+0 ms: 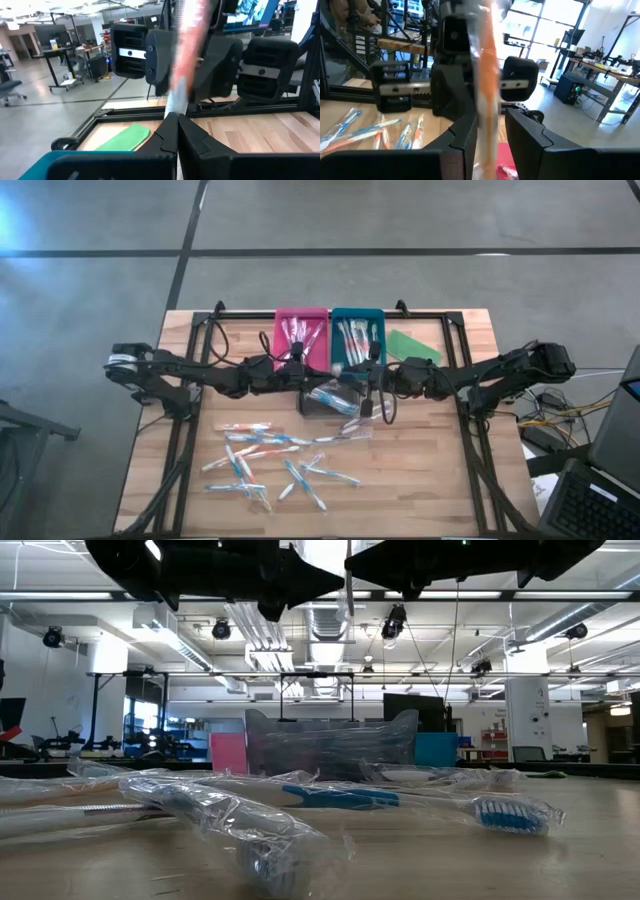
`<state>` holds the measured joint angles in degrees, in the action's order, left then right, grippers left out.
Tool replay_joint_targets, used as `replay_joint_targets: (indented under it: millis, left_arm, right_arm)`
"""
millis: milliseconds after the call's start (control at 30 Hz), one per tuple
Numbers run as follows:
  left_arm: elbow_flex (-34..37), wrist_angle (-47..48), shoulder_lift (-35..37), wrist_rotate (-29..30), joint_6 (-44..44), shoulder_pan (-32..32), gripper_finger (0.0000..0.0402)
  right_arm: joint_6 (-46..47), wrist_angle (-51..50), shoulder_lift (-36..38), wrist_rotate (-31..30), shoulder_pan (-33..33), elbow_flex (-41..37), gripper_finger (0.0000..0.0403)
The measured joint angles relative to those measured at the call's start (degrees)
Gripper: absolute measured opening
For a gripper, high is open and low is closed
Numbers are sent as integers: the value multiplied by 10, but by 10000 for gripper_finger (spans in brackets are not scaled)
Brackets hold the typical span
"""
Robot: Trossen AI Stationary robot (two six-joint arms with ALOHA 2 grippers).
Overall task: Pick & Place Toothbrushes
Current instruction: Put the orange toothbrush into the blue bin
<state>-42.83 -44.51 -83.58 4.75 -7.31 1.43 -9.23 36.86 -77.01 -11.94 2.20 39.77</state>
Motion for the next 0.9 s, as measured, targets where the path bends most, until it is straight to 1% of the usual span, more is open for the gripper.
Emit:
replay_joint_targets:
  millis: [200, 400, 633, 767, 900]
  left_arm:
    - [0, -26, -23, -8, -12, 0, 0]
    - [0, -33, -26, -7, -21, 0, 0]
    - [0, -33, -26, -7, -21, 0, 3]
    - [0, -29, -26, -7, -21, 0, 14]
    - [0, -23, -26, -8, -26, -1, 42]
  right_arm:
    - [-7, 18, 0, 0, 0, 0, 69]
    - [-3, 14, 0, 0, 0, 0, 42]
    - [-3, 11, 0, 0, 0, 0, 32]
    - [-2, 10, 0, 0, 0, 0, 30]
    - [0, 8, 0, -2, 0, 0, 24]
